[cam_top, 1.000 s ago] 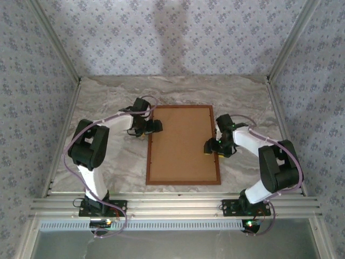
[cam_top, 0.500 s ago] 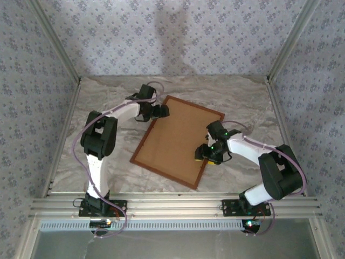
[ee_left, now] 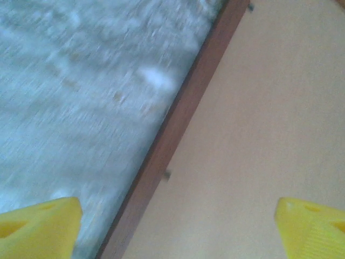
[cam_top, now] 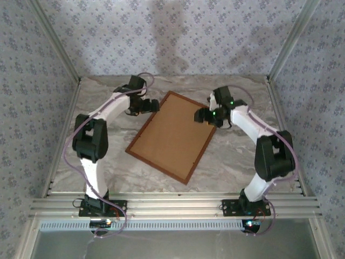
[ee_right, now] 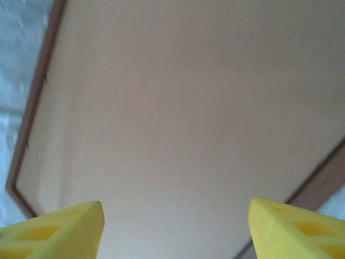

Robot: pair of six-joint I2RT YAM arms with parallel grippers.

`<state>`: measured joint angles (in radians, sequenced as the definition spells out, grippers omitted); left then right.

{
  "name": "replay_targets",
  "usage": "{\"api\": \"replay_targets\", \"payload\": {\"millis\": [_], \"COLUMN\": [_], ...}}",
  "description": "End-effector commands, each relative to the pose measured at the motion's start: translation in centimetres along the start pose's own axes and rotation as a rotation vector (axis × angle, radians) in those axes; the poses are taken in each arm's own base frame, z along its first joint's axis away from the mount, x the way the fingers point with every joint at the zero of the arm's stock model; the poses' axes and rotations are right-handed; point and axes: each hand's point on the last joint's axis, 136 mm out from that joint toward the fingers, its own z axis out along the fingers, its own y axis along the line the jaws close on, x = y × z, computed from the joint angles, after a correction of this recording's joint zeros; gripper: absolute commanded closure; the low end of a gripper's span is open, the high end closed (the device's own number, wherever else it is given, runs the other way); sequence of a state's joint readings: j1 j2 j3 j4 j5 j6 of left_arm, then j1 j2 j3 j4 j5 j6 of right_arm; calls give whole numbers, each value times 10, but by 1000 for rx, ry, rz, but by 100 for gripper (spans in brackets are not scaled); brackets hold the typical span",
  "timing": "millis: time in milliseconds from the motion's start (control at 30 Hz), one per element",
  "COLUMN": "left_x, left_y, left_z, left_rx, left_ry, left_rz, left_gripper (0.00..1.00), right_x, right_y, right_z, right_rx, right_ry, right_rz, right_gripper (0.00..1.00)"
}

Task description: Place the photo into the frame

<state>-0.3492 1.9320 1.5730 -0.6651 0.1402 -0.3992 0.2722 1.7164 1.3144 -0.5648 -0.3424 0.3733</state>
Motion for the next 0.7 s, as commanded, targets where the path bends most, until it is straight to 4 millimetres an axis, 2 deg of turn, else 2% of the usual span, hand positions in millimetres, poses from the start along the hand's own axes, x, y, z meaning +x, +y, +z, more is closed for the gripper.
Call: {"api": "replay_targets", "payload": {"millis": [0, 167, 233, 300, 500, 667], "left_x": [42, 98, 118, 139, 183, 187], "left_y": [7, 13, 13, 18, 19, 15], "left_z": [-40, -61, -65, -68, -56, -36], "left_rx": [-36, -45, -45, -53, 14, 60], "left_ry": [60, 97, 107, 131, 205, 197], "left_rz": [-53, -166, -197, -229, -325, -358], "left_gripper": [2, 1, 1, 1, 1, 1], "right_x": [-28, -80, -94, -107, -127, -121], "right_y": [-20, -46, -56, -70, -95, -98], "right_z": [7, 22, 31, 41, 71, 95], "right_rx": [62, 115, 124, 138, 140, 59], "right_ry": [29, 13, 1, 3, 26, 65], "right_rz": [-39, -47, -37, -20, -15, 25], "right_gripper": [24, 15, 10, 0, 0, 0]}}
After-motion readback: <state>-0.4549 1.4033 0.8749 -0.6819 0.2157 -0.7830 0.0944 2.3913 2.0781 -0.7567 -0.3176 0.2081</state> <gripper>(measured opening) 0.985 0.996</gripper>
